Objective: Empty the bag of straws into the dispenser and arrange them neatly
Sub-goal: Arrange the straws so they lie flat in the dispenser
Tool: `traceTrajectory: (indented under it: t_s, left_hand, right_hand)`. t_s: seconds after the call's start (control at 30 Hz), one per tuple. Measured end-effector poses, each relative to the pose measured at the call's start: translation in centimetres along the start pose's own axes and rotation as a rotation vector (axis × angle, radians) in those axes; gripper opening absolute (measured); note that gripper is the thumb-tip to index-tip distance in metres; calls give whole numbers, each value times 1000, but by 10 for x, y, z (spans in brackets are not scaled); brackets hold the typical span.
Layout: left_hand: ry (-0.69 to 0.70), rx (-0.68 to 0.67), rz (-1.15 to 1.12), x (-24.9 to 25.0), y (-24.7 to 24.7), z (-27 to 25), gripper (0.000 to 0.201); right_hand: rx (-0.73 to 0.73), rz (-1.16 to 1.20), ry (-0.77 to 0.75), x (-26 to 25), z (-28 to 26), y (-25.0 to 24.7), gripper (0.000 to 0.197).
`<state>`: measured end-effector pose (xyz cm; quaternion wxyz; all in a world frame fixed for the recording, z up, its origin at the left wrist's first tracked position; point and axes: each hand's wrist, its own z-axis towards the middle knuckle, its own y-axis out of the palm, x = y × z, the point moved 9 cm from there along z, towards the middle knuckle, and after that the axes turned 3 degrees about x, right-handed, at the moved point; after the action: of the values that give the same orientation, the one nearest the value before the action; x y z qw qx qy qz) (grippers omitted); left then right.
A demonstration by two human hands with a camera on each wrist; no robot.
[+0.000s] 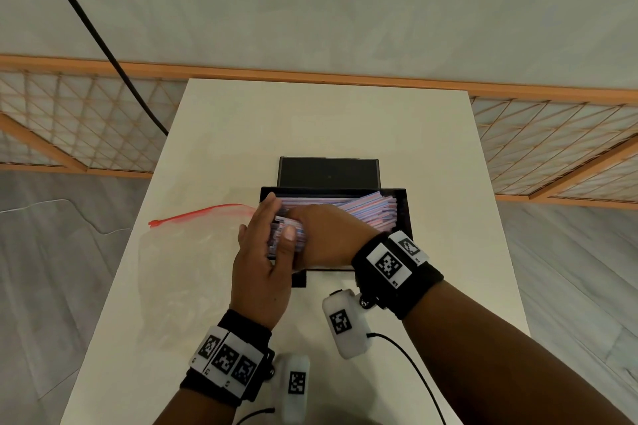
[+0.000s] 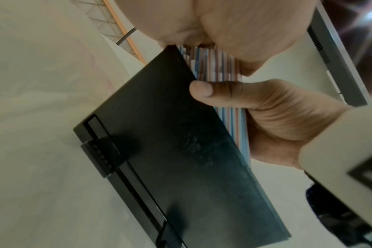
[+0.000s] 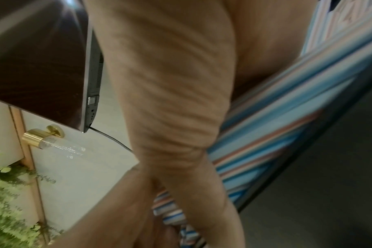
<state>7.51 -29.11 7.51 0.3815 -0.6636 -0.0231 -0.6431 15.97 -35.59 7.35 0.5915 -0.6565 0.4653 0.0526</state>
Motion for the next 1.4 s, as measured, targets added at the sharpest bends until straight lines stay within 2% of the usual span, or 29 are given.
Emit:
traceTrajectory:
  t_s: [0.17,0.33,0.47,0.67,0.93,1.07,1.27,1.4]
  left_hand:
    - [-6,-18,1,-3,2,0,67]
    - [7,-14,-36,-4,2,2,47]
    - [-17,-24,-72,-12,3,2,58]
    - [-29,-12,-148,-11,1,0,58]
    - [9,-16,-142,-12,0,-1,48]
    - [33,-19,-136,-15,1,-2,48]
    - [55,-28,-154,-13,2,-3,51]
    - [101,-34,-116,-14,3,-4,52]
  right_hand:
    - [-47,17,-20,0,3,2,56]
    - [-21,-28,-26,0,5,0,57]
    - [-48,-30,-3,2,8,9,59]
    - [-27,-81,51,6,13,8,66]
    - [-18,-154,60,3,10,12,78]
    - [-22,-184,61,-1,6,12,74]
    - [20,-195,62,-3,4,10,81]
    - [-3,-181,59,-4,4,12,79]
